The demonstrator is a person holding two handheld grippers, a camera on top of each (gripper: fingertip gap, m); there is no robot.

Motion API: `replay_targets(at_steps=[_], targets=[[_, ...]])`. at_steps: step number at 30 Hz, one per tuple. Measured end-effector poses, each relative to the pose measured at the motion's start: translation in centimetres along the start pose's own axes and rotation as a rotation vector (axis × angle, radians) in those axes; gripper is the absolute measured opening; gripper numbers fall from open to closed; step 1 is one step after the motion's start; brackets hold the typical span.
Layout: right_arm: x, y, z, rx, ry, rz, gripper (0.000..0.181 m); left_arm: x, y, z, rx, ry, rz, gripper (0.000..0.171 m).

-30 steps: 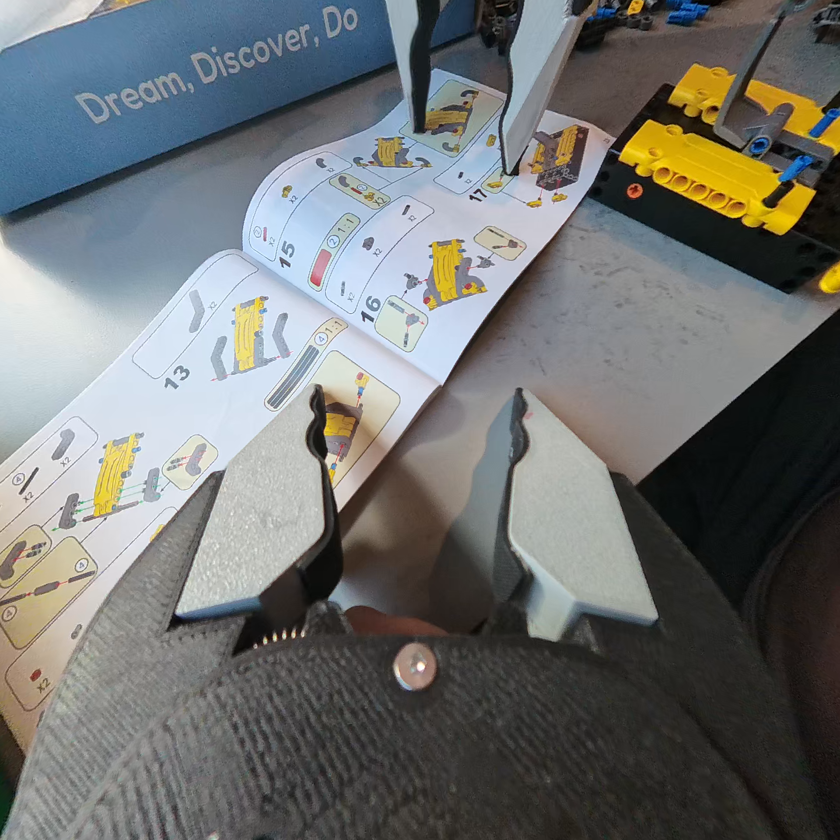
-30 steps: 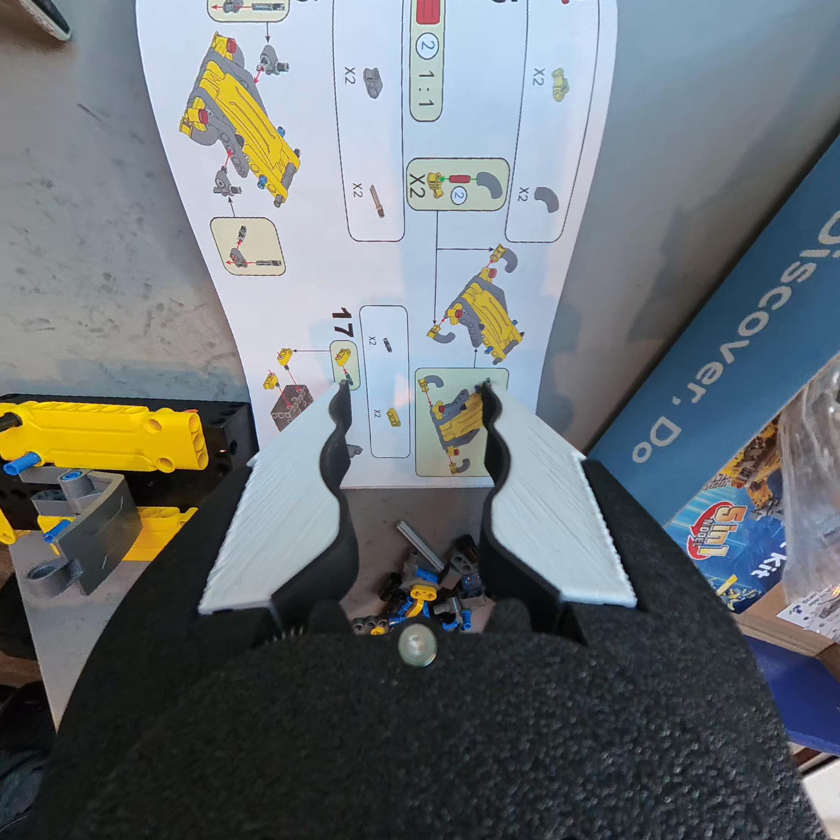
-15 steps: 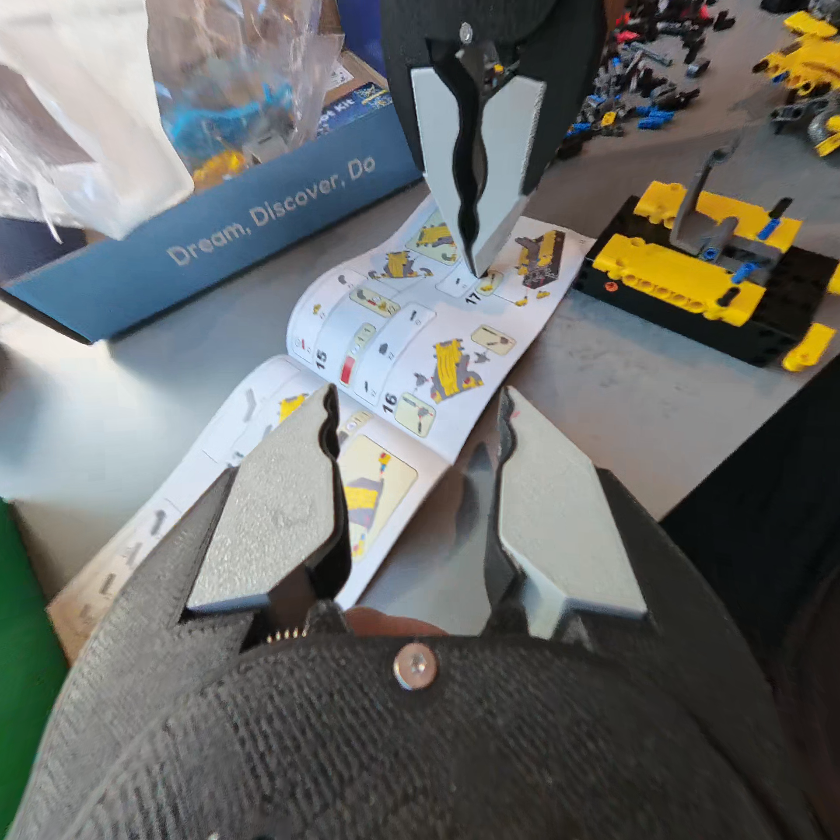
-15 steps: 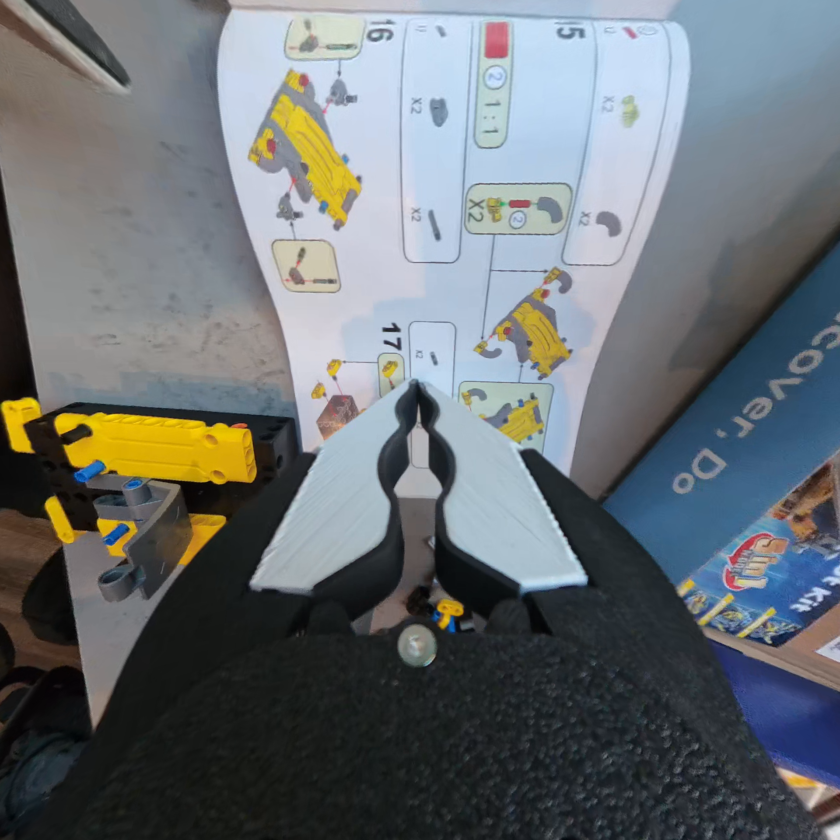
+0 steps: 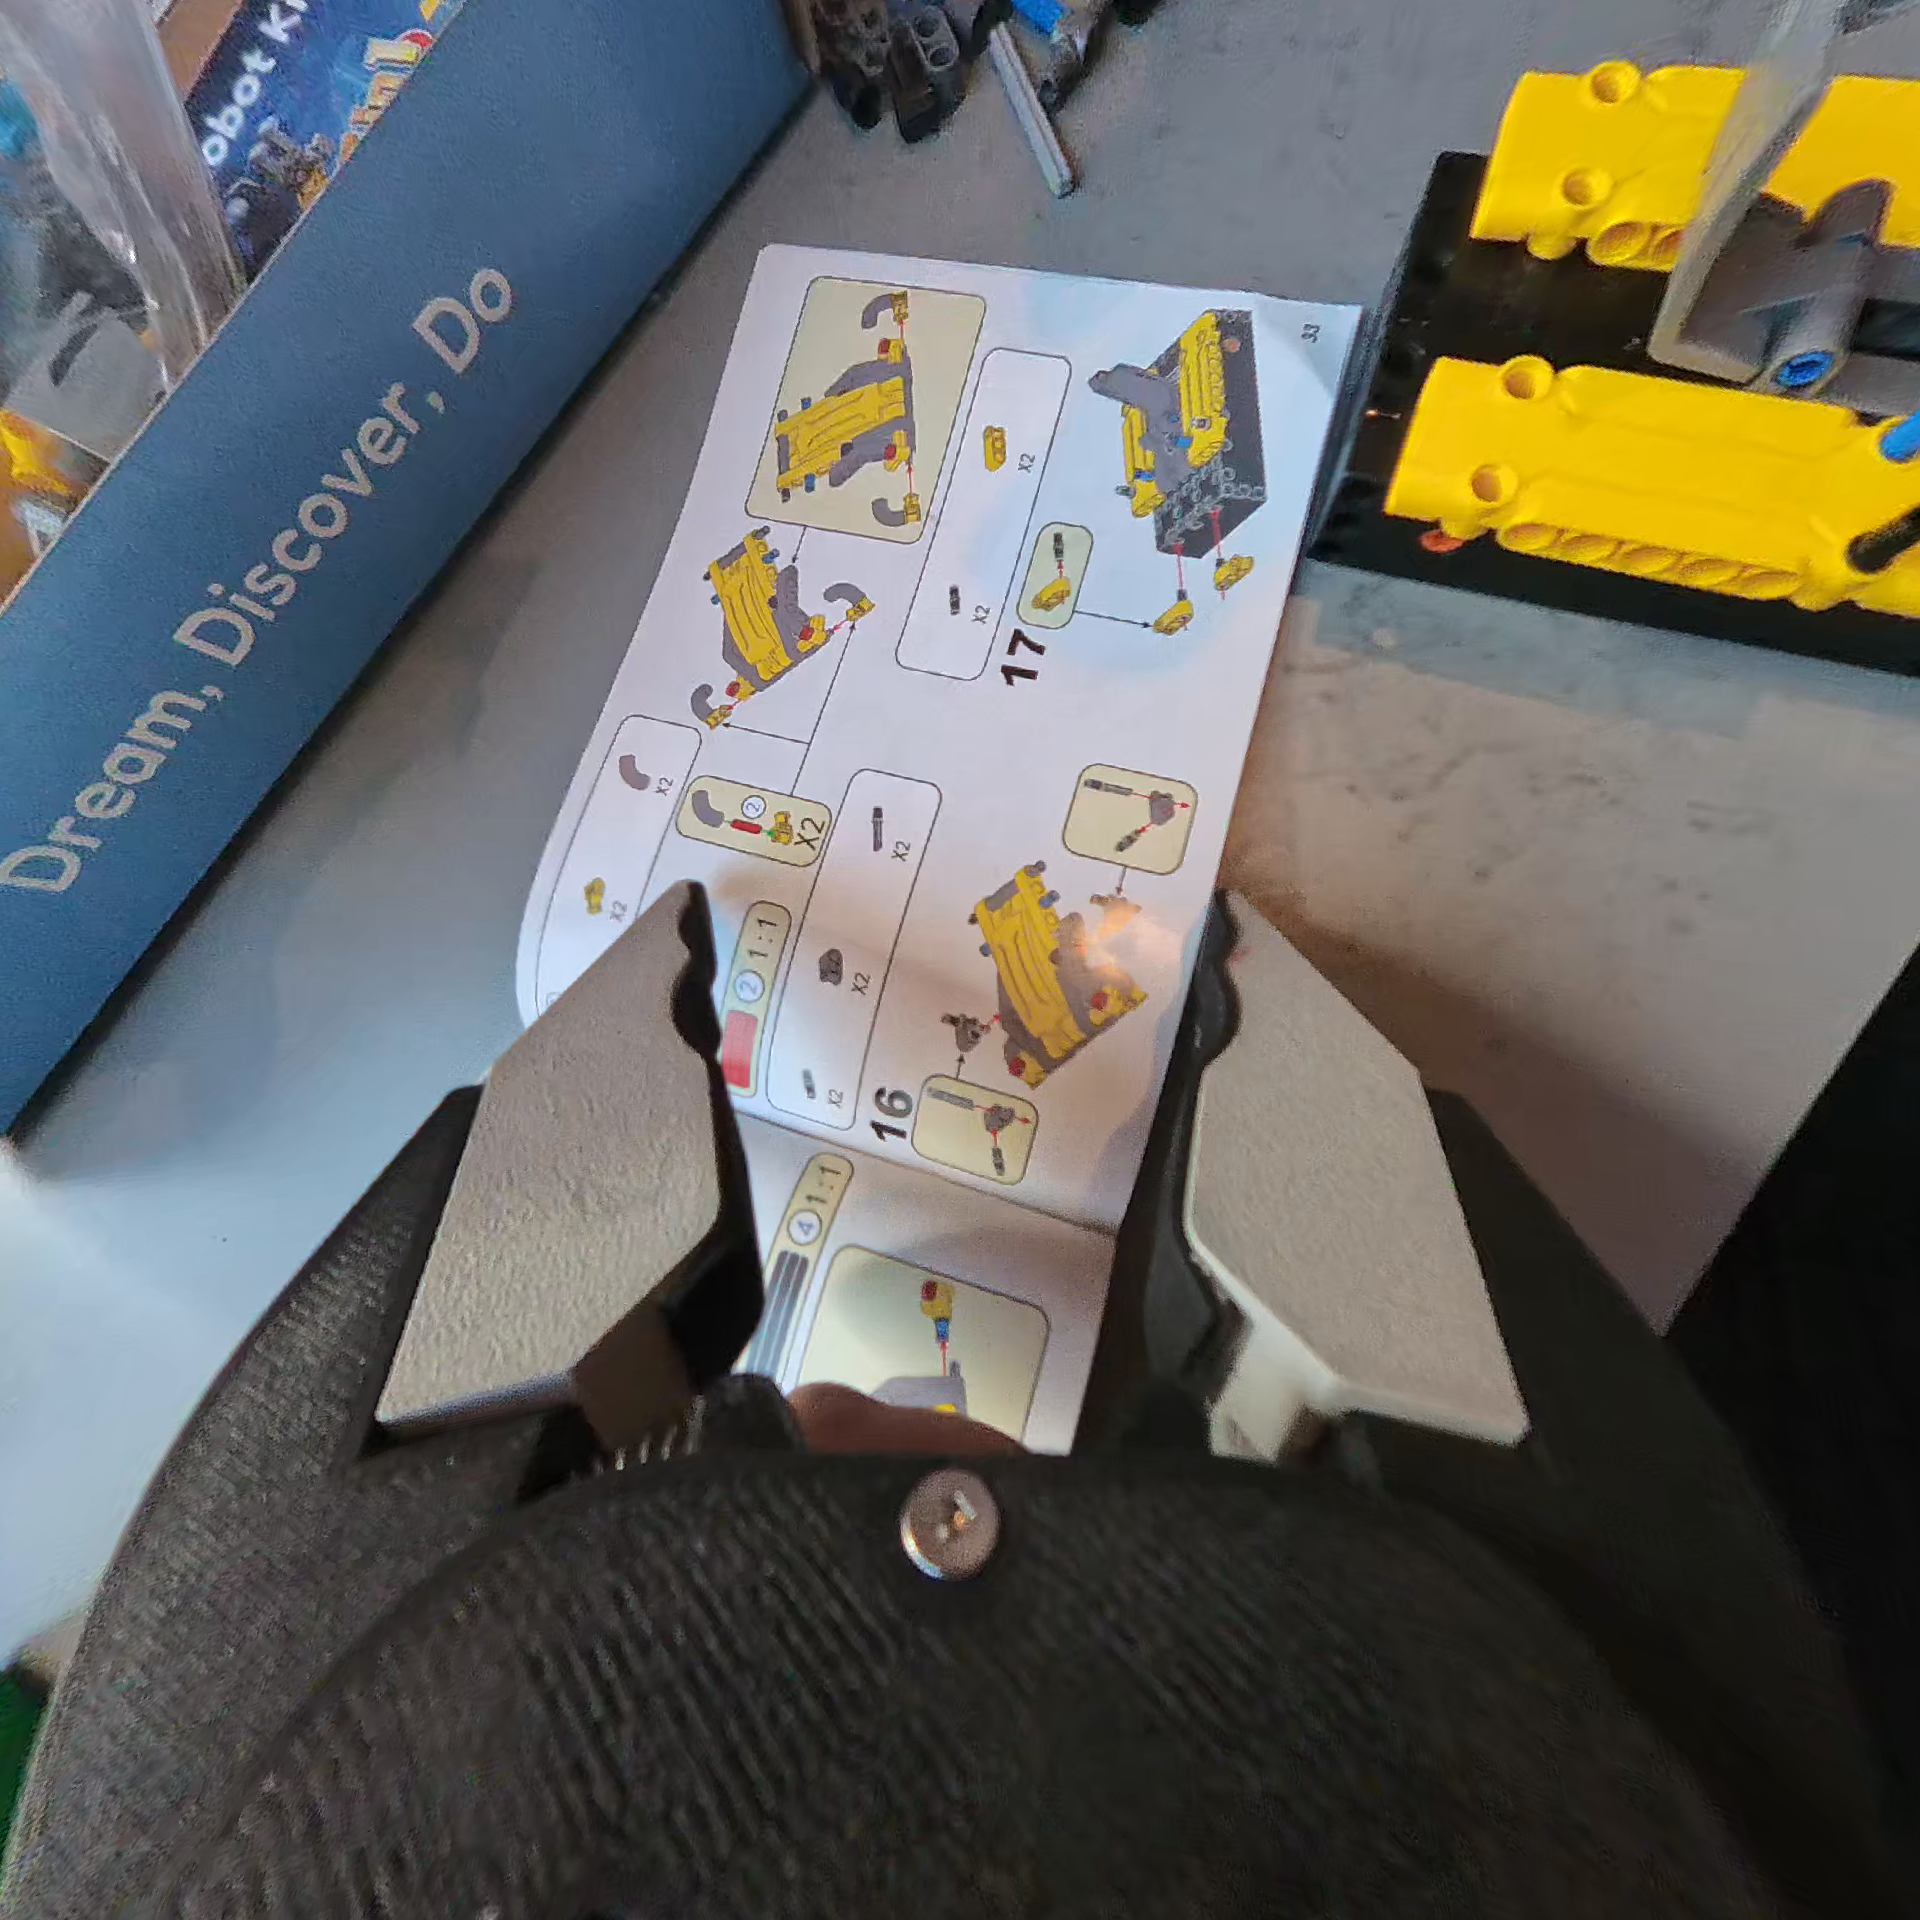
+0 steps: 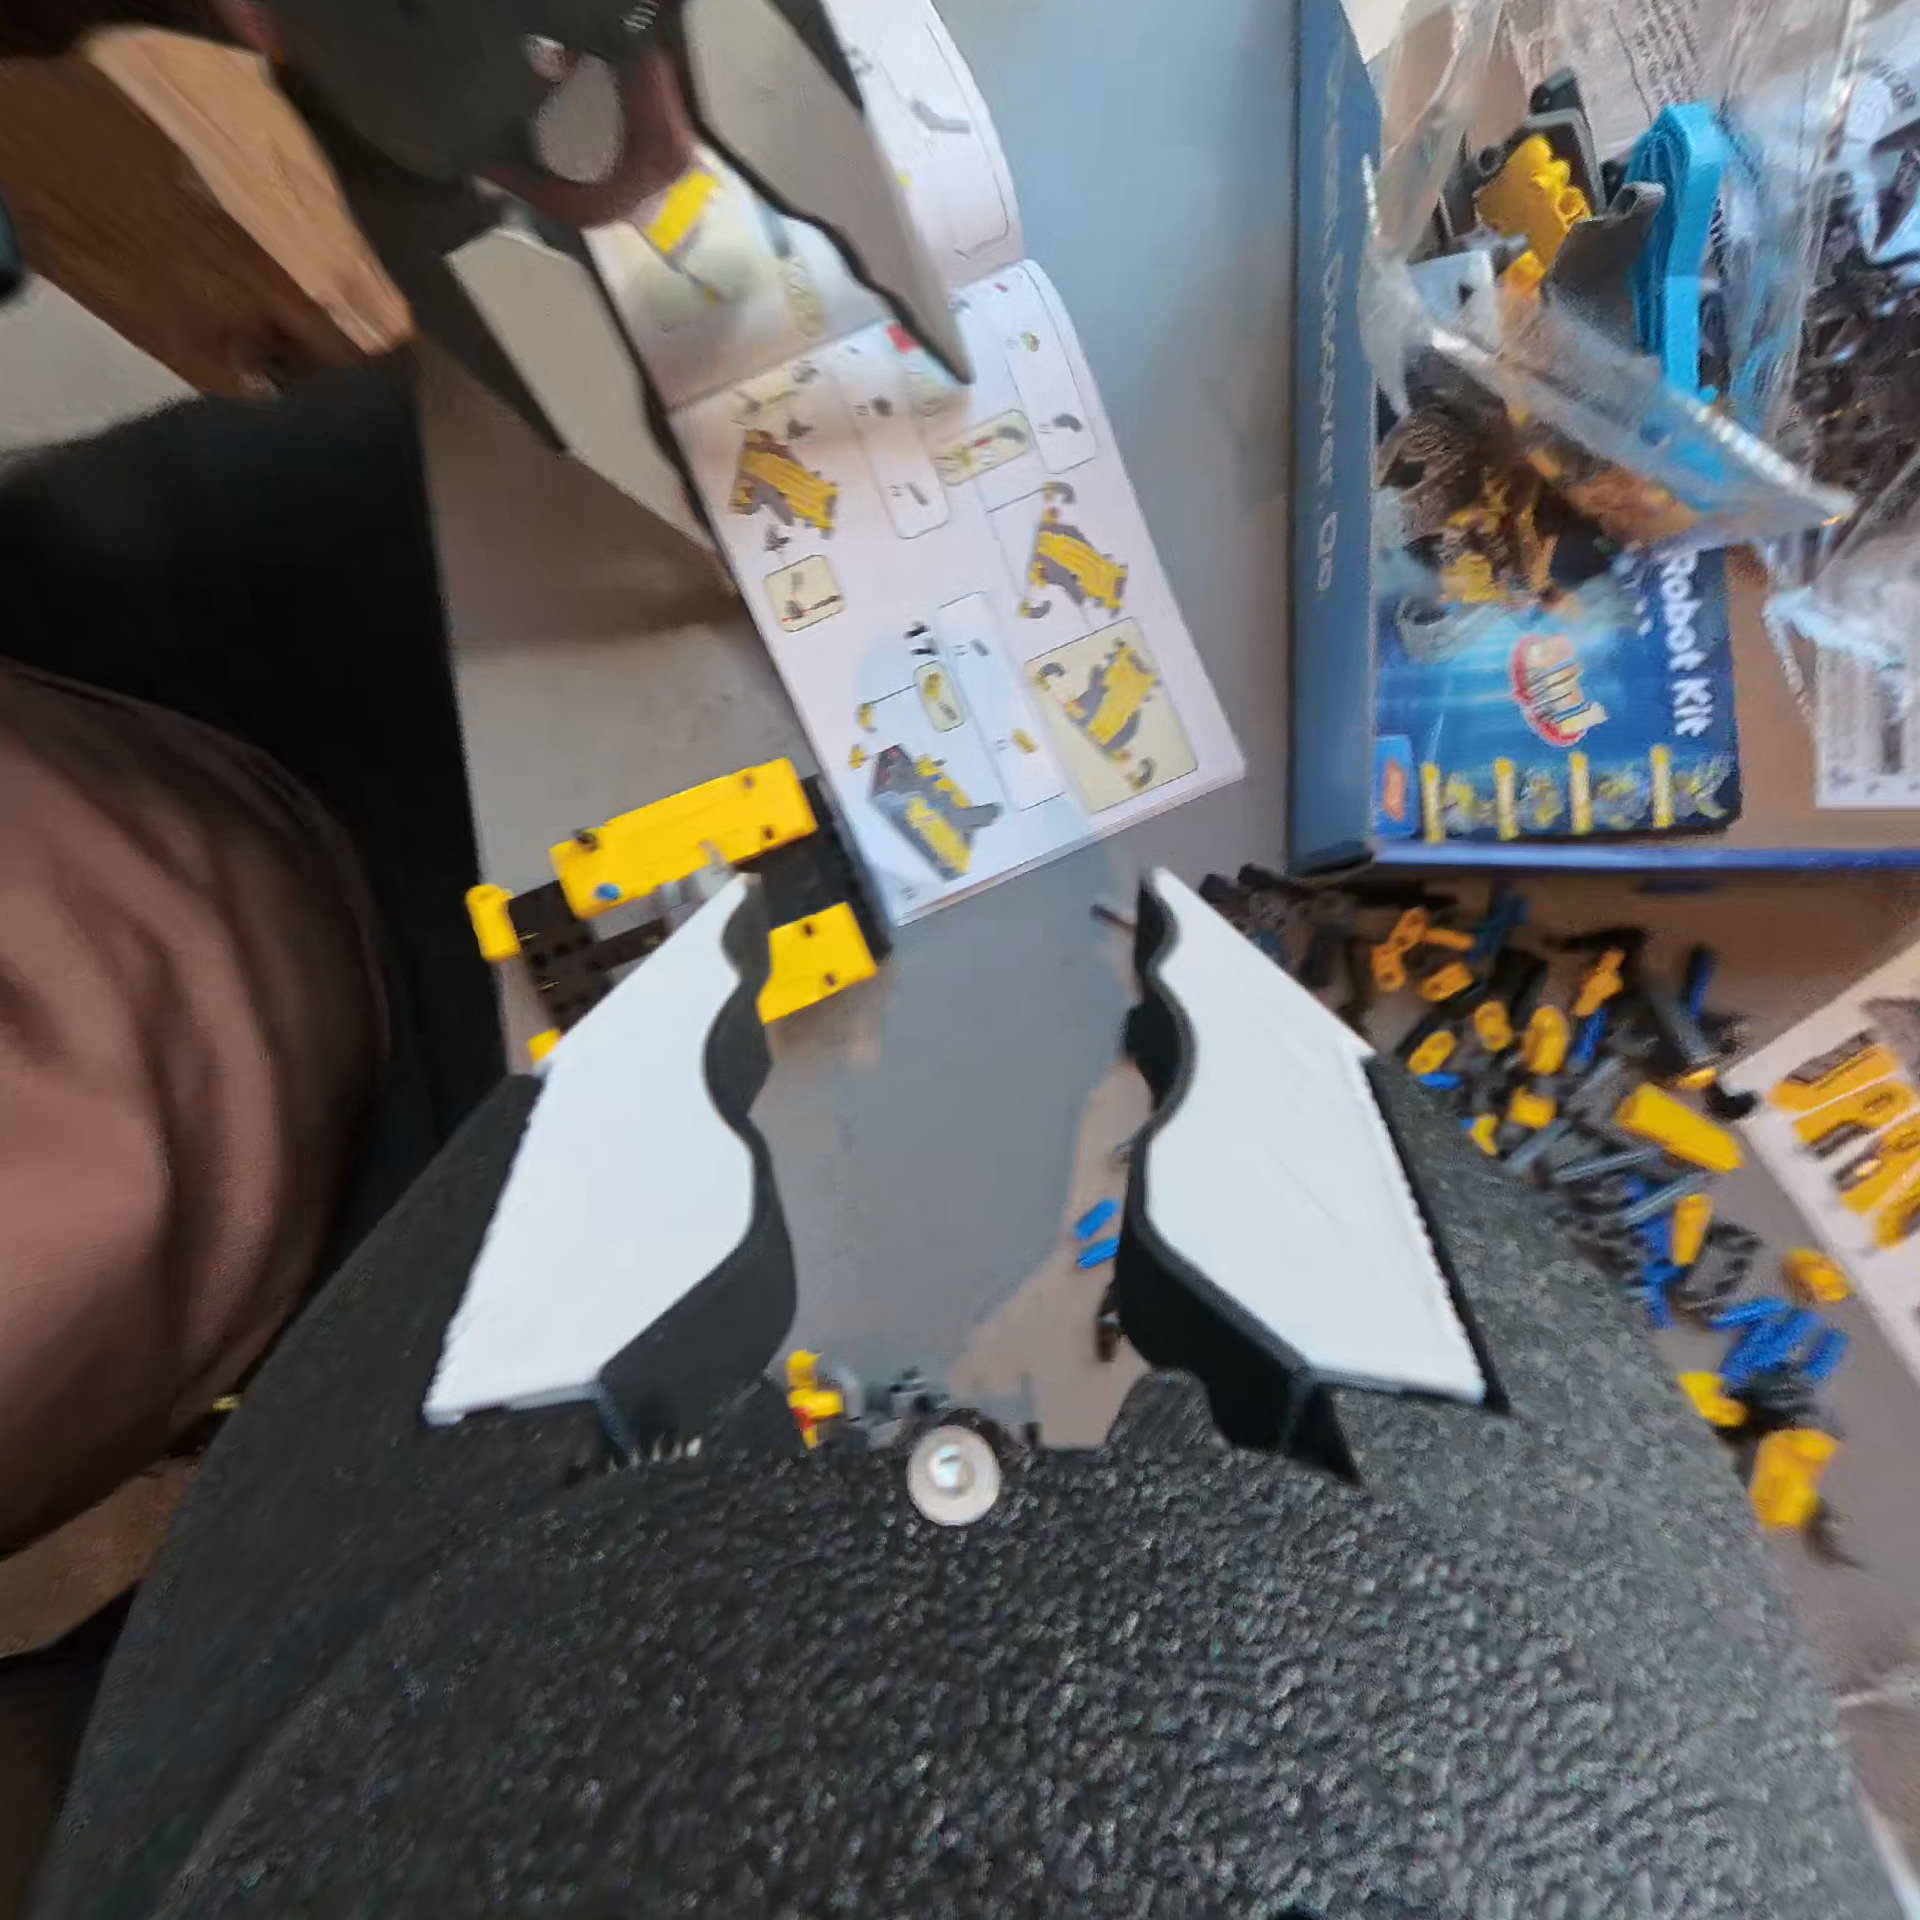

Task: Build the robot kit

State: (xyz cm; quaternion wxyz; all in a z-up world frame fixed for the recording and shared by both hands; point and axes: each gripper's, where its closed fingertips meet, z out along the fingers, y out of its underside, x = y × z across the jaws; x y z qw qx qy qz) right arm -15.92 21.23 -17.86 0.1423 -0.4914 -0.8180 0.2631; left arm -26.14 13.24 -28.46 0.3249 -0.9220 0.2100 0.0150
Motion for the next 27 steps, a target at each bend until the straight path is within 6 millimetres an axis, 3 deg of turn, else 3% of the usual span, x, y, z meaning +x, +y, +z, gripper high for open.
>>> replay_targets(at_steps=[3,7,10,13,16,19,23,27], targets=[[-4.7,2.6,-0.8,0.113,-0.084,0.014,0.087,-0.1,-0.1,0.4,-0.032,0.038,-0.01,0.093],[-7.6,5.9,2.3,0.123,-0.006,0.056,0.097,0.4,0.1,0.5,-0.031,0.089,-0.048,0.082],[-9.6,5.5,3.6,0.209,0.065,0.066,0.084,0.6,0.2,0.2,-0.028,0.057,-0.05,0.077],[-13.6,4.5,4.9,0.254,0.082,-0.038,0.068,0.9,0.3,-0.1,-0.019,0.043,-0.034,0.076],[-13.5,4.2,6.6,0.187,0.215,-0.145,0.065,0.9,0.3,0.0,-0.017,0.051,-0.035,0.075],[-12.2,4.1,7.9,0.108,0.33,-0.175,0.064,0.9,0.1,0.2,-0.006,0.066,-0.052,0.071],[-10.7,4.4,7.7,0.067,0.474,-0.203,0.05,0.9,0.0,0.2,0.025,0.065,-0.048,0.07],[-9.8,5.8,6.7,0.055,0.543,-0.129,0.047,1.1,-0.1,0.2,0.05,0.063,-0.037,0.071]])
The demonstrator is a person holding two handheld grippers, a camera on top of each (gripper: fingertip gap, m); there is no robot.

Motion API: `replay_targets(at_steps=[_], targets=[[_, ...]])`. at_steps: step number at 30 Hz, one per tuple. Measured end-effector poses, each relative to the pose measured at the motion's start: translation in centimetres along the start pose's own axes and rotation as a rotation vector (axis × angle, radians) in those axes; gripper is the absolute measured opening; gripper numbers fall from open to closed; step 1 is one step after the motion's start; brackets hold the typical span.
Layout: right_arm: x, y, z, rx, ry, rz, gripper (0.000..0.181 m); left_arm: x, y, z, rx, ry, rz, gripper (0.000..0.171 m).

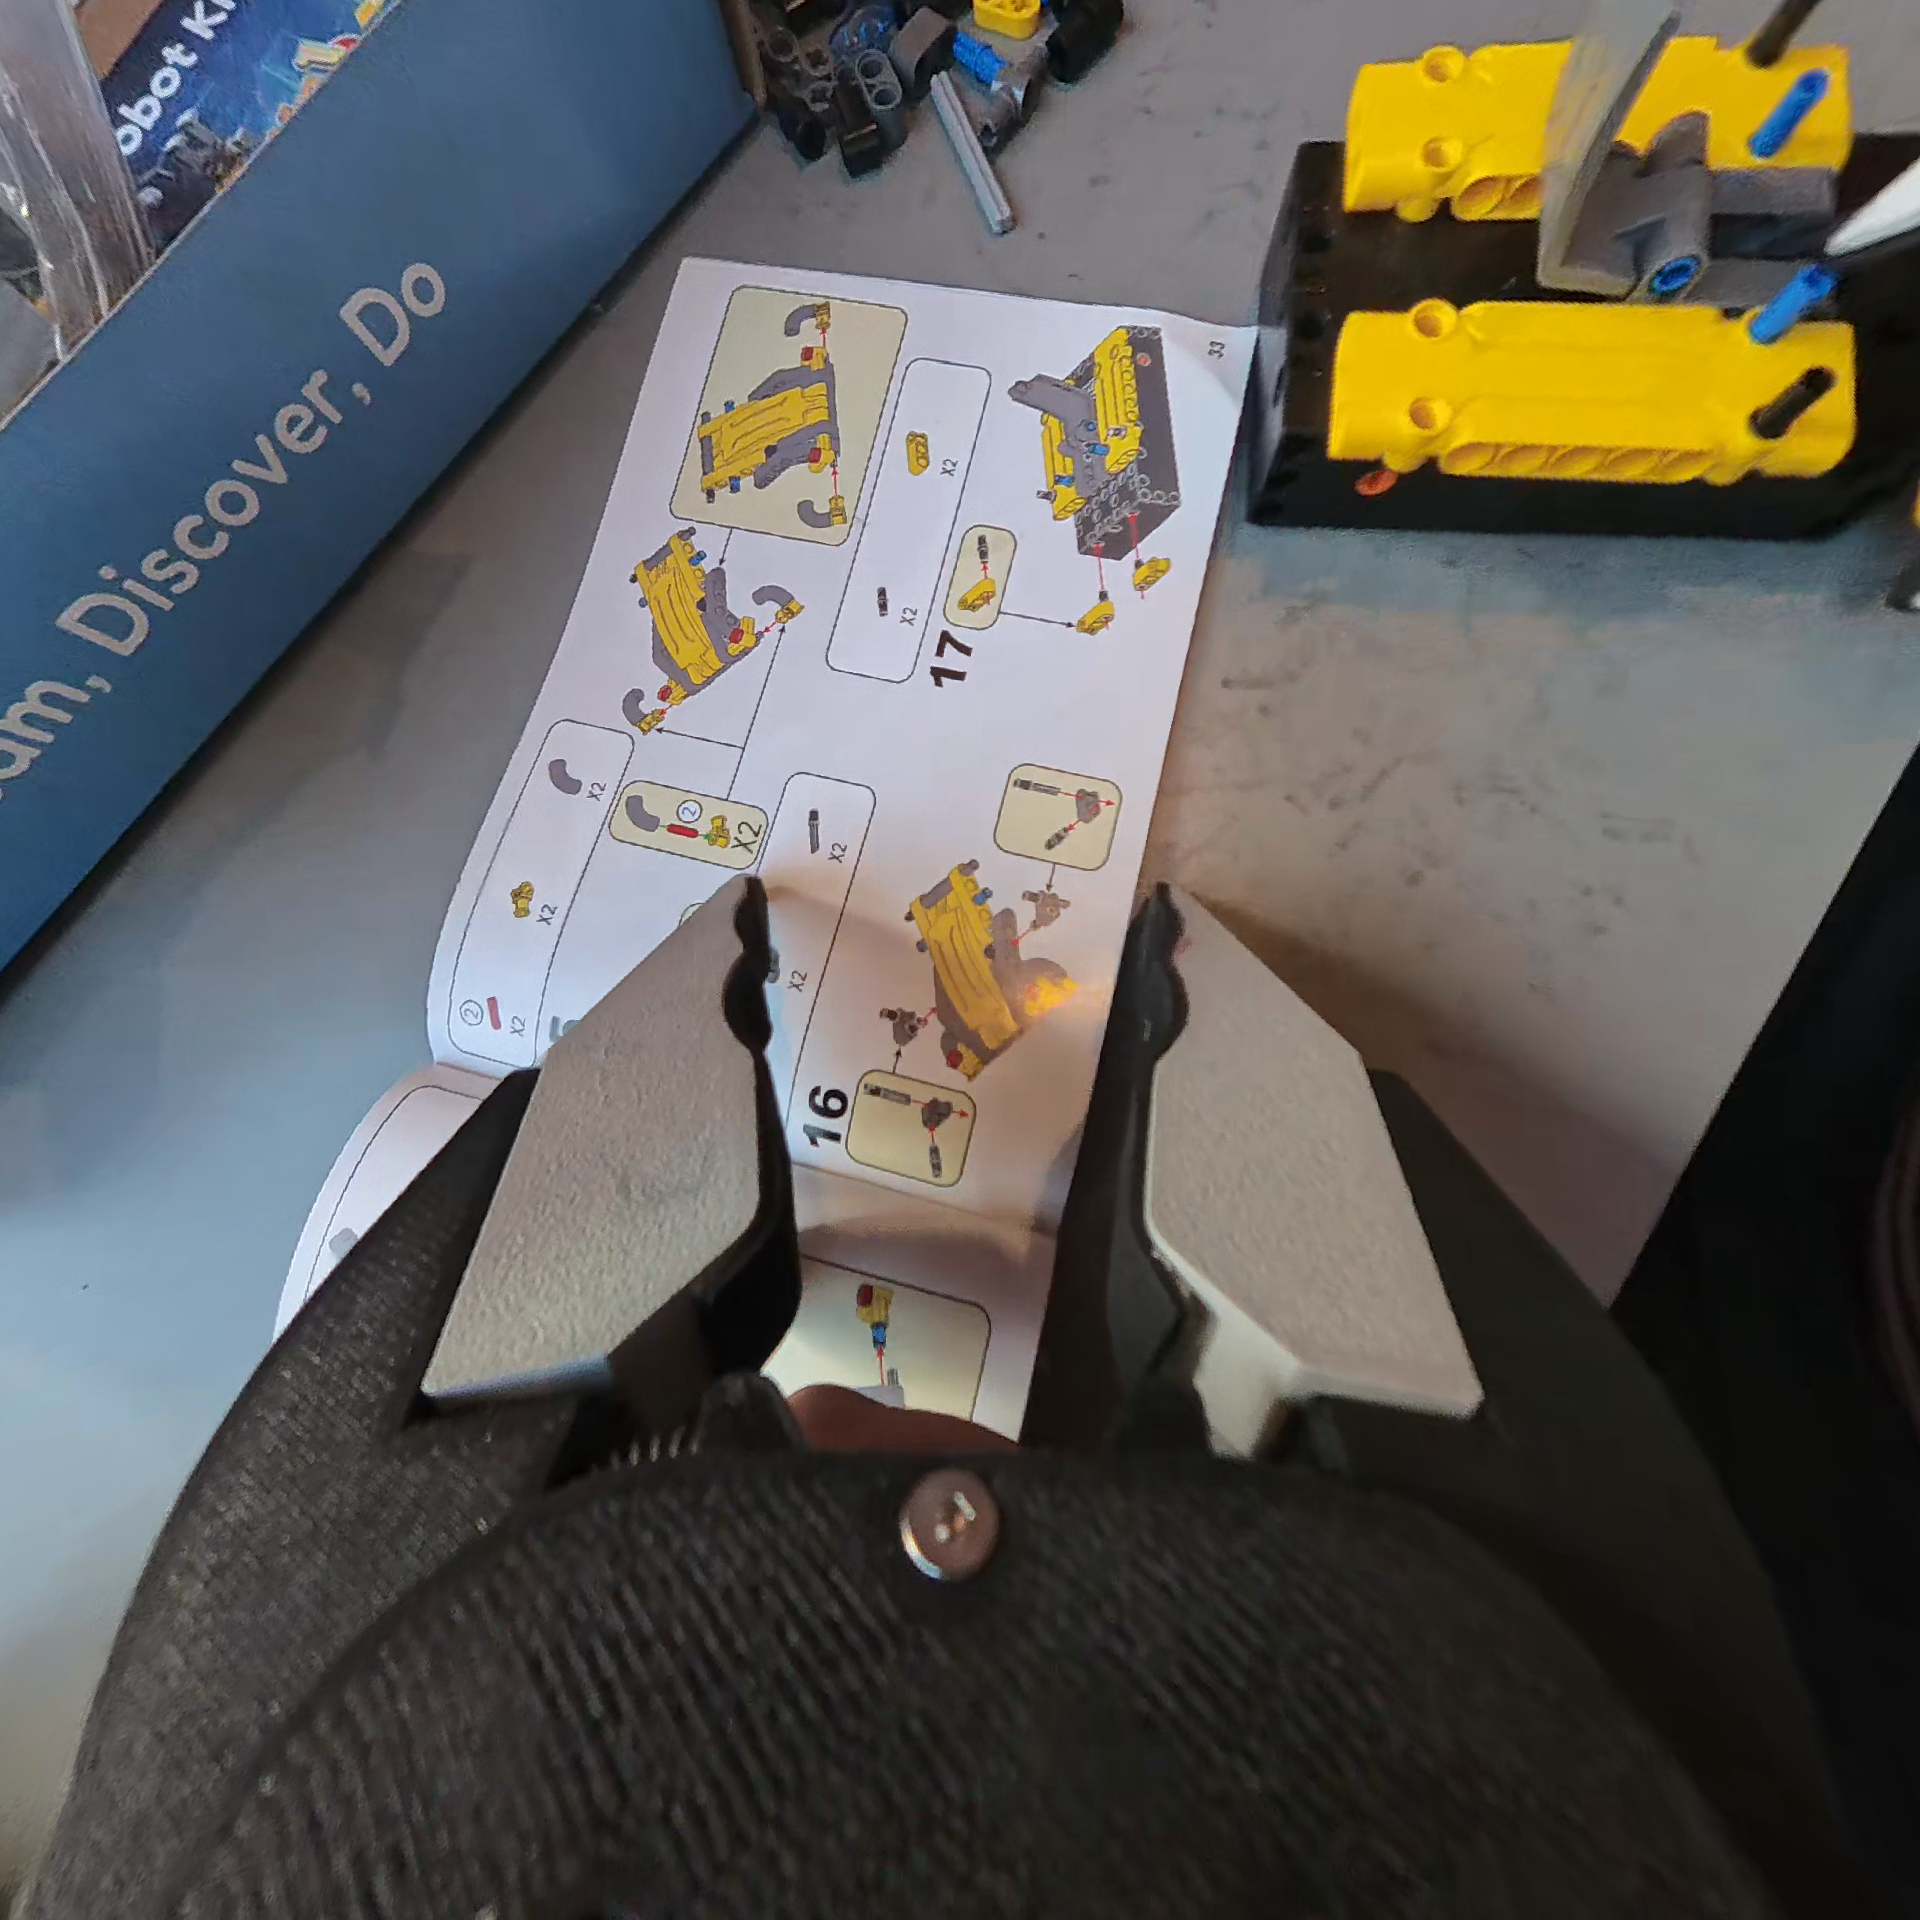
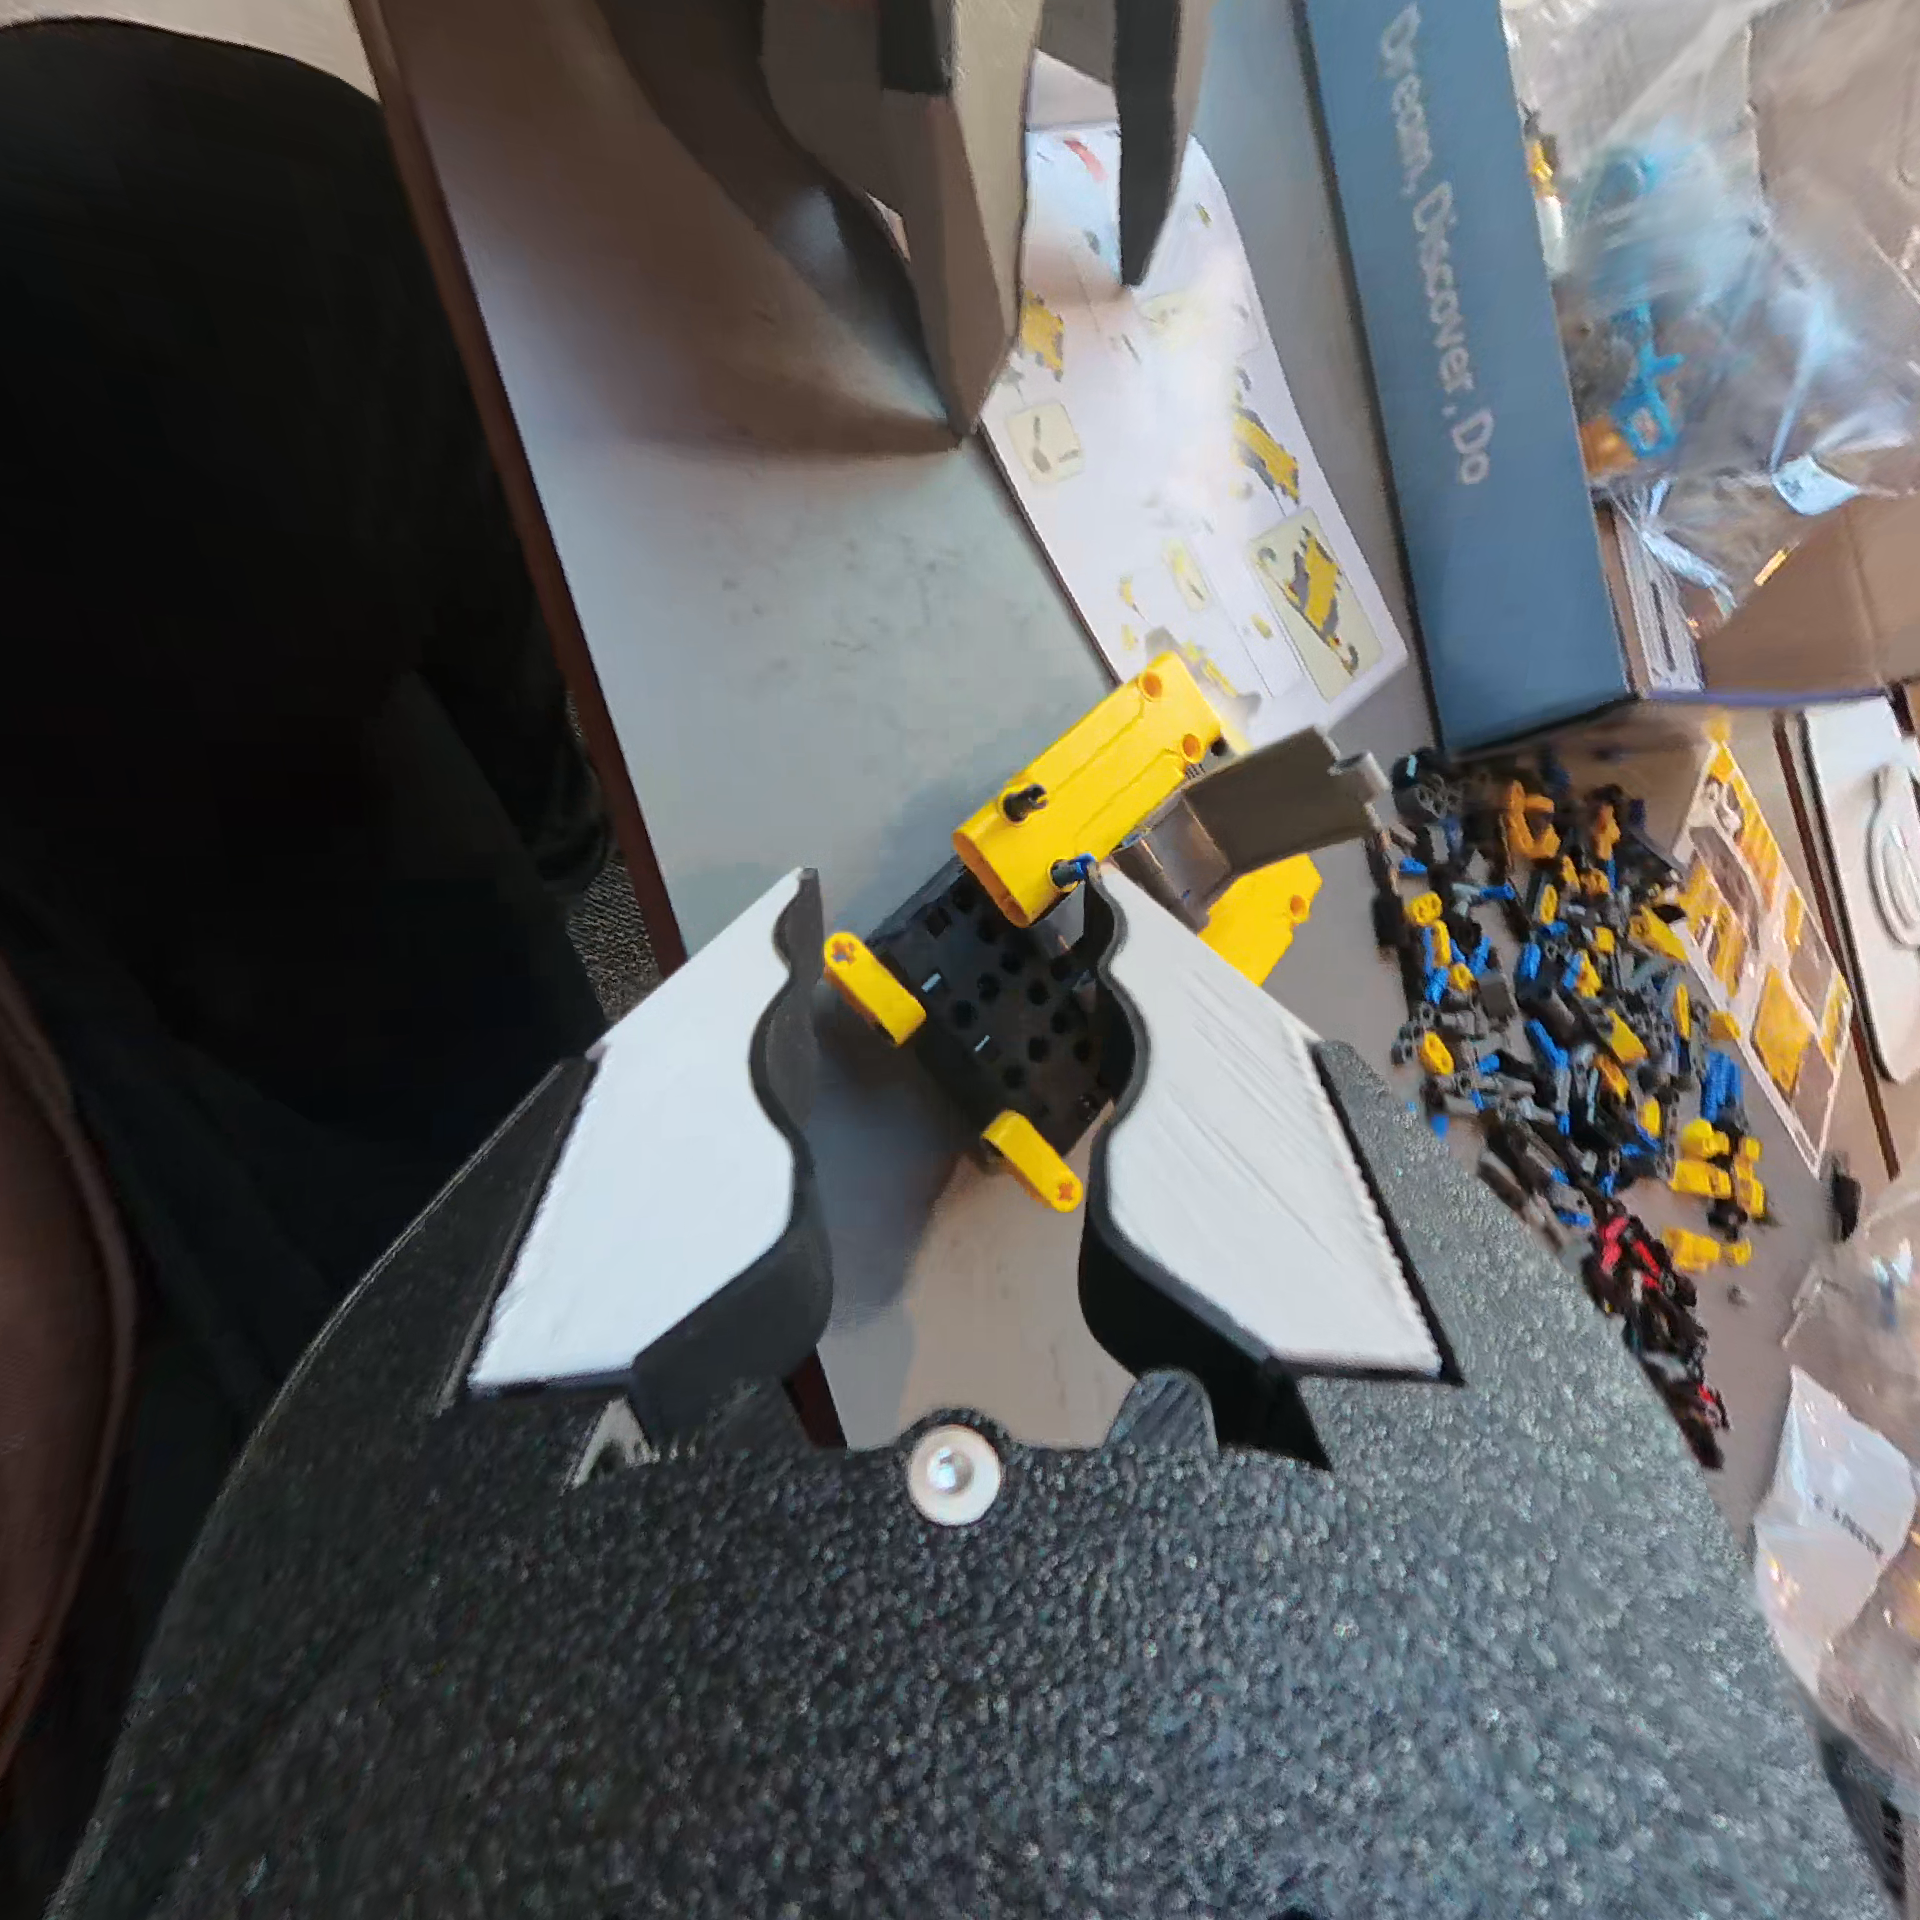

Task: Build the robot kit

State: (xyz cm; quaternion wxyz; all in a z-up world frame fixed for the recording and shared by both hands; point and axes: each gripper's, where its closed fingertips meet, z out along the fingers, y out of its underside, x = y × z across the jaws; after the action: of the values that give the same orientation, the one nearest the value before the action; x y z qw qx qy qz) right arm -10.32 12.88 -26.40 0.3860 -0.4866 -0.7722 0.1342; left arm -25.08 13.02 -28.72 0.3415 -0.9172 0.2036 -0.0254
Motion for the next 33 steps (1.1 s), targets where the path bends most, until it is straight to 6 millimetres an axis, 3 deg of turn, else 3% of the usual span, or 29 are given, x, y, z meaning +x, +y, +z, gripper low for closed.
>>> replay_targets(at_steps=[4,6,7,9,10,14,17,20,29,31,33], targets=[[0.7,1.2,-0.9,0.004,-0.002,0.115,0.048,-0.1,-0.1,0.0,0.011,-0.023,0.014,0.073],[0.4,0.5,-1.9,0.085,-0.071,0.174,0.044,0.2,-0.5,-0.4,0.019,-0.056,0.029,0.073],[0.8,0.1,-2.6,0.134,-0.09,0.201,0.042,0.8,-1.1,-0.8,0.045,-0.054,0.029,0.072],[3.7,0.3,-3.7,0.185,-0.078,0.258,0.038,2.8,-2.6,-1.7,0.108,-0.016,0.008,0.071],[5.2,0.8,-4.0,0.188,-0.096,0.293,0.044,3.9,-3.3,-2.1,0.137,0.004,-0.01,0.071],[7.8,2.0,-3.5,0.204,-0.284,0.418,0.056,8.7,-5.9,-1.9,0.219,0.116,-0.097,0.059],[6.8,3.2,-1.9,0.127,-0.371,0.453,0.067,9.6,-6.1,0.3,0.194,0.059,-0.101,0.045],[5.6,4.1,-1.0,0.101,-0.377,0.457,0.063,10.6,-6.5,1.6,0.178,0.076,-0.091,0.039],[5.4,6.9,-1.3,0.059,-0.317,0.475,0.063,12.0,-8.8,4.6,0.14,0.109,-0.046,0.041],[6.1,7.4,-1.8,0.058,-0.283,0.494,0.058,11.3,-7.9,3.7,0.125,0.059,-0.06,0.043],[6.7,7.2,-2.8,0.103,-0.279,0.509,0.06,10.1,-5.8,1.5,0.122,0.004,-0.108,0.042]])
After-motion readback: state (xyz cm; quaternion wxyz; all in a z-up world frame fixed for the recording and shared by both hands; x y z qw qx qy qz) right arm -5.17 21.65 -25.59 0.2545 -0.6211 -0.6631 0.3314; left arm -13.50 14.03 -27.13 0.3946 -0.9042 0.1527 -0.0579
